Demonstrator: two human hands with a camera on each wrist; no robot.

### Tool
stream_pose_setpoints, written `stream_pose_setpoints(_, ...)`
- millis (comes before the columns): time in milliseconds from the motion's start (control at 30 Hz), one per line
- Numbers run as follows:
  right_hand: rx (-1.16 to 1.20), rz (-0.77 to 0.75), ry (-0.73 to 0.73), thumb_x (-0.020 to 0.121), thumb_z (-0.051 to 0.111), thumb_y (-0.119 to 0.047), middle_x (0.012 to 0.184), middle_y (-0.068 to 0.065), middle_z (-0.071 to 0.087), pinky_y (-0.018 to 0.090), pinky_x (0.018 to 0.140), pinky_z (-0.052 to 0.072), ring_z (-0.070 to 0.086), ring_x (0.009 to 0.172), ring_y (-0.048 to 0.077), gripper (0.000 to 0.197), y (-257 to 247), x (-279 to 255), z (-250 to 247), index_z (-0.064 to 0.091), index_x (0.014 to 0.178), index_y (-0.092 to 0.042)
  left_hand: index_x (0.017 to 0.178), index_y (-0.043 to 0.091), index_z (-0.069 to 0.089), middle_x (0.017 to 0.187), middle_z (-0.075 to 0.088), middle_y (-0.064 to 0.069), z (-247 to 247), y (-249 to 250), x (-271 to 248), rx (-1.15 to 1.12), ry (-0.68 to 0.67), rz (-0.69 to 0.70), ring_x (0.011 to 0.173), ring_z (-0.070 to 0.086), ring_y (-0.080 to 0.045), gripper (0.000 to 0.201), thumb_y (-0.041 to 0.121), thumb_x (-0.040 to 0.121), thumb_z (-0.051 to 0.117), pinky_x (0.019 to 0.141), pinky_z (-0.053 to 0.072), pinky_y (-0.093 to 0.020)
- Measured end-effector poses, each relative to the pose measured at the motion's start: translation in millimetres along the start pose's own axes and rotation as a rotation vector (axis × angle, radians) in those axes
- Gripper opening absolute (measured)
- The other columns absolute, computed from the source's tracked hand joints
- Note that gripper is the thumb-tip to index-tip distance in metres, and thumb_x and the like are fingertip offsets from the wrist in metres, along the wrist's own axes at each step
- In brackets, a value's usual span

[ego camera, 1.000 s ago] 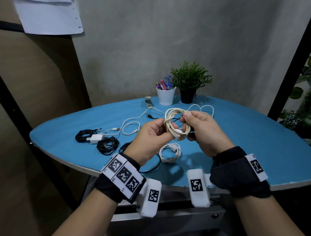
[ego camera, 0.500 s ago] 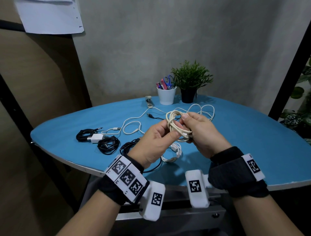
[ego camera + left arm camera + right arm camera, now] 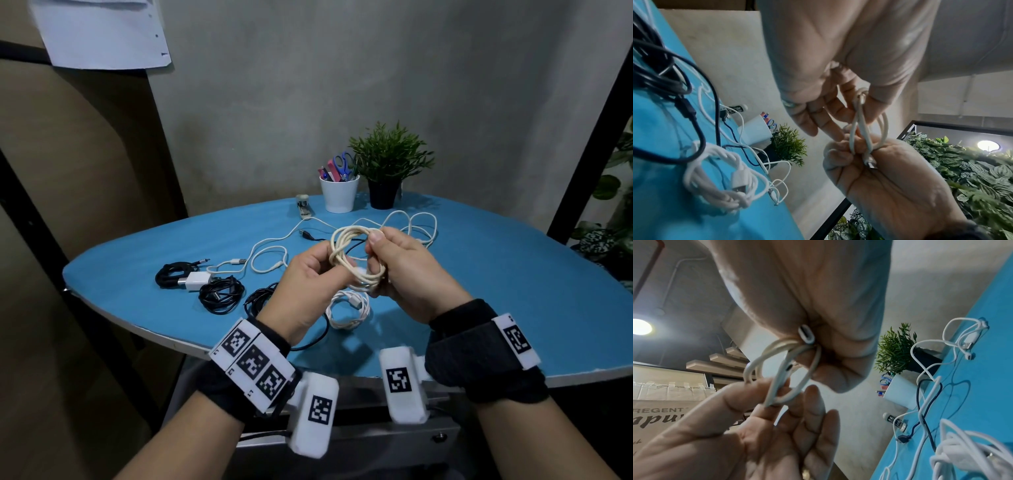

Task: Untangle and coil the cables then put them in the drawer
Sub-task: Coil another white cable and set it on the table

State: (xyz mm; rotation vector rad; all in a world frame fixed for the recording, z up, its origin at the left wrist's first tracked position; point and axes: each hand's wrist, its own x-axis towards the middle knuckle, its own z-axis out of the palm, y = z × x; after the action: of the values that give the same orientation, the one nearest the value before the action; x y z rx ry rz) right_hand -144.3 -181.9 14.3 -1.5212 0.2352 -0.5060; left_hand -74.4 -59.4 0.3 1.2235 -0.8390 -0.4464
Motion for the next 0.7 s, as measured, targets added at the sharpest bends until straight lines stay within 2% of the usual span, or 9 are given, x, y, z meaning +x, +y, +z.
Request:
stream_pose_setpoints(67,-0.026,-0.004,0.005,0.102,0.034,-0.021,0.055,0.000,0.040,0.023,0.040,0.038,0.040,0.047,0.014,0.028,-0.2,-1.0,0.5,0.043,0.077,-0.012,0.085,0.000,0.062,0.071,0.067,-0.006,-3.8,-2.2,1.9,0.040,0.005,-0.034,0.066,0.065,-0.013,0.008,-0.007,0.082,0.058,0.069,0.054,-0.022)
stream_pose_setpoints(133,-0.068,-0.023,0.018,0.102,0.034,-0.022,0.058,0.002,0.038,0.023,0.039,0.037,0.039,0.048,0.015,0.028,0.3,-0.4,0.1,0.043,0.077,-0.013,0.089,-0.003,0.061,0.076,0.068,-0.009,-6.9,-3.1,2.9,0.037,-0.023,-0.065,0.072,0.065,-0.017,0.008,-0.007,0.082,0.060,0.075,0.055,-0.028)
stream_pose_setpoints(200,-0.138,-0.058,0.032,0.102,0.033,-0.023,0.058,0.003,0.036,0.023,0.040,0.035,0.036,0.046,0.014,0.028,1.5,1.0,-1.2,0.043,0.078,-0.014,0.087,0.004,0.060,0.078,0.070,-0.009,-7.9,-3.2,2.3,-0.032,-0.033,-0.092,0.075,0.065,-0.020,0.011,-0.006,0.083,0.060,0.076,0.053,-0.031)
stream_pose_setpoints(367,-0.252,-0.130,0.055,0.101,0.035,-0.026,0.053,-0.002,0.037,0.024,0.045,0.031,0.034,0.038,0.005,0.029,8.6,4.9,-2.7,0.045,0.076,-0.016,0.094,0.012,0.054,0.076,0.071,-0.010,-4.5,-1.1,-1.1,-0.249,-0.026,-0.150,0.070,0.067,-0.019,0.022,-0.006,0.082,0.058,0.069,0.050,-0.026)
stream_pose_setpoints(533,-0.333,-0.196,0.072,0.099,0.038,-0.031,0.056,-0.004,0.039,0.028,0.049,0.032,0.036,0.045,0.010,0.028,8.8,8.6,-1.9,0.046,0.075,-0.019,0.106,0.011,0.045,0.073,0.070,-0.010,2.2,3.7,-1.7,-0.431,0.025,-0.171,0.061,0.066,-0.016,0.041,0.000,0.072,0.065,0.061,0.050,-0.022)
stream_pose_setpoints(633,-0.351,-0.225,0.103,0.093,0.041,-0.038,0.056,-0.004,0.041,0.030,0.052,0.031,0.036,0.049,0.012,0.025,9.2,9.9,-2.4,0.045,0.073,-0.022,0.102,0.014,0.044,0.074,0.067,-0.010,1.3,7.7,-1.1,-0.366,0.038,-0.150,0.060,0.064,-0.015,0.039,-0.009,0.077,0.063,0.056,0.050,-0.019)
stream_pose_setpoints(700,-0.320,-0.226,0.122,0.094,0.041,-0.034,0.051,-0.008,0.040,0.029,0.051,0.029,0.034,0.047,0.009,0.025,9.8,10.1,-3.0,0.046,0.073,-0.022,0.097,0.015,0.045,0.075,0.066,-0.009,1.6,10.3,-2.0,-0.276,0.014,-0.134,0.061,0.065,-0.014,0.040,-0.014,0.076,0.062,0.055,0.049,-0.018)
